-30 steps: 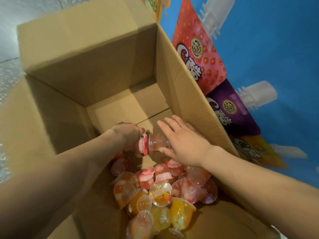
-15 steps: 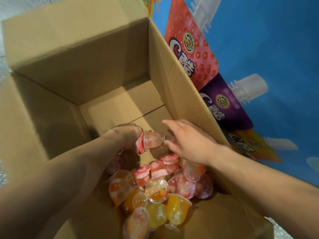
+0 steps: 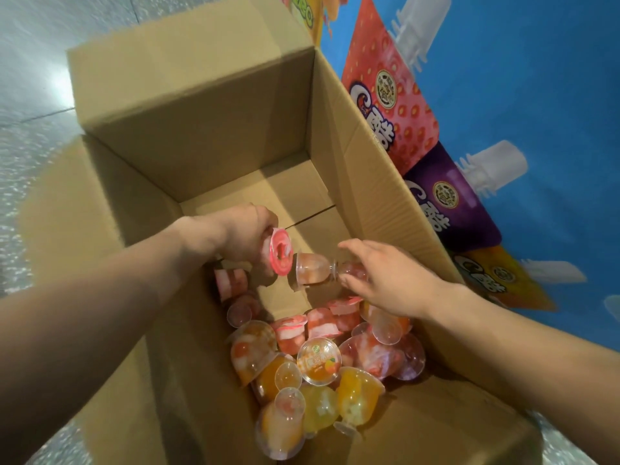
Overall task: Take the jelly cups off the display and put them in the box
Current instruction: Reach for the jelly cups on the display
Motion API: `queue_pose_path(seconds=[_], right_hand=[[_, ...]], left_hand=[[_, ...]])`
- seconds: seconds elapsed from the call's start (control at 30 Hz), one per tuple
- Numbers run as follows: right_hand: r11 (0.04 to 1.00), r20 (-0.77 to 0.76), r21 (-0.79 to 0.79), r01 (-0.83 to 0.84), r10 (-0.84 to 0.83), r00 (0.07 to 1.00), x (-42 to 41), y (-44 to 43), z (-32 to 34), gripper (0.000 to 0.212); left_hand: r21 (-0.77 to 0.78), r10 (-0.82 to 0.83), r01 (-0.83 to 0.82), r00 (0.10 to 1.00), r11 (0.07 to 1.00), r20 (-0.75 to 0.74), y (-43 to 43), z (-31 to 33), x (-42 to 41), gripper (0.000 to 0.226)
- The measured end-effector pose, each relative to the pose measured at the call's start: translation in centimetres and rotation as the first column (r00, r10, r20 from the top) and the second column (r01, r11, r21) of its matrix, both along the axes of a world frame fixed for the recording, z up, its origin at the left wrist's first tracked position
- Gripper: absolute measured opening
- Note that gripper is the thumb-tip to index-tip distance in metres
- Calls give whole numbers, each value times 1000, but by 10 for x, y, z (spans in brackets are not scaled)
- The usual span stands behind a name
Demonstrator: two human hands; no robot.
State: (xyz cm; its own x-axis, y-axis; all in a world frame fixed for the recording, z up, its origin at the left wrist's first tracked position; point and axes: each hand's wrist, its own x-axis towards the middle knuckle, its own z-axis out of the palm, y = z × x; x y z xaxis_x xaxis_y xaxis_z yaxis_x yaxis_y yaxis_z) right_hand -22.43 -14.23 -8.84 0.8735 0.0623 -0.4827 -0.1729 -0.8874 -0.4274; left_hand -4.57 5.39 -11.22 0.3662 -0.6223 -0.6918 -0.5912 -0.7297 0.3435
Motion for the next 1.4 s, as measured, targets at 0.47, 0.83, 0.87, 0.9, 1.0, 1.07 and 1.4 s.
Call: queue_pose_path(seconds=[0.47,0.83,0.87,0.9,1.0,1.07,1.4], right_hand=[[949,-375,-264,-174,65,925,-2,26,-57,36],[898,-423,-343,-275,114,899,16,34,-72,40],[911,-415,-330,-247,95,905,15,32,-71,43],[928,-403,-312,-203,64,913,14,29,-68,43],[984,-357,-176,34,-96,929,10,16,-57,31],[979,-322,-57,198,-205,924,7,12,-44,30],[587,-148,571,573,-613,776,25,7,63,23]], left_hand=[[-279,104,-114,993,953,-50,16,40,-6,51],[-276,114,-147,985,950,-129,16,34,-6,52],[-281,117,-149,985,948,-129,17,33,-5,51],[-285,120,-152,985,946,-126,17,33,-4,50],[-301,123,-152,986,941,-114,20,35,0,46],[-316,128,-156,986,936,-108,23,38,2,43],[-406,211,-458,827,791,-521,38,97,13,38]])
